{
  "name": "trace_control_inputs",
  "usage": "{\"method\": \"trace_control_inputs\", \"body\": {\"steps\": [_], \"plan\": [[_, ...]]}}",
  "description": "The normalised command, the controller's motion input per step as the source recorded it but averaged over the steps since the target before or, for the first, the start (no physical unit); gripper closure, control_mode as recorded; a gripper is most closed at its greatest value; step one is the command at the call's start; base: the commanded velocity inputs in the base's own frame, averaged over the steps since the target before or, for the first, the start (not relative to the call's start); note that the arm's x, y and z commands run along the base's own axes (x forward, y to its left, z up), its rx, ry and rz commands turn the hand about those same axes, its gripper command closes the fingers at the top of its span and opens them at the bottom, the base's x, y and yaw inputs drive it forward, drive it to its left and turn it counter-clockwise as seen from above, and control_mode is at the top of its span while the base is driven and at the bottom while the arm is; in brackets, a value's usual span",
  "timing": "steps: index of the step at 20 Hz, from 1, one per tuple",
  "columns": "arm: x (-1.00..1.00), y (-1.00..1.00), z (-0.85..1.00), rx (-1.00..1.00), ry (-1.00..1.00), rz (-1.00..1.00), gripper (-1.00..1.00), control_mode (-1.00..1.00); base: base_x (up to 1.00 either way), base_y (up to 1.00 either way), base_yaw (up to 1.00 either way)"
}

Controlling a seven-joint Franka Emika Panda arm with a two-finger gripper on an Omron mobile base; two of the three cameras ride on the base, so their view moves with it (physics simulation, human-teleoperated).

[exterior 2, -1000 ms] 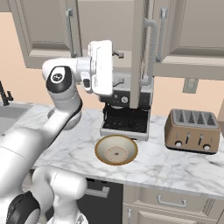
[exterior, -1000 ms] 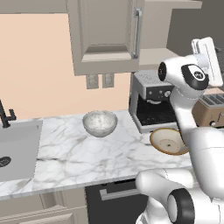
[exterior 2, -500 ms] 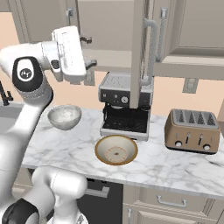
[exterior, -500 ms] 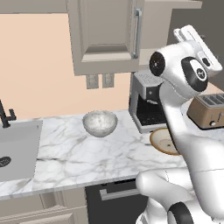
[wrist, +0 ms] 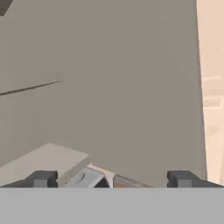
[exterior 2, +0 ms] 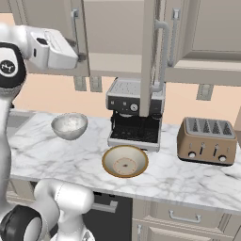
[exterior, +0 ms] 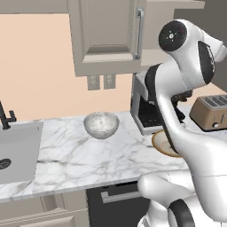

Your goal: Open the cabinet. Pick the bowls from the counter and place them in the cabinet. Then close the cabinet.

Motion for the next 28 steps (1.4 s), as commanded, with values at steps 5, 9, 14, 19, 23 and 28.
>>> {"method": "trace_control_inputs", "body": {"steps": [5,9,14,19,23,28], "plan": [[0.46,0.36,-0.49,0.00,0.01,0.25,-1.00,-1.00,0.00,0.00,0.00],[0.67,0.04,-0.47,-0.01,-0.11,0.27,-1.00,-1.00,0.00,0.00,0.00],[0.60,0.02,-0.33,-0.11,-0.13,0.29,-1.00,-1.00,0.00,0.00,0.00],[0.43,0.24,-0.17,-0.14,-0.17,0.26,-1.00,-1.00,0.00,0.00,0.00],[0.50,0.34,-0.19,-0.07,-0.16,0.10,-1.00,-1.00,0.00,0.00,0.00],[0.39,0.47,-0.04,0.00,-0.05,0.13,-1.00,-1.00,0.00,0.00,0.00]]}}
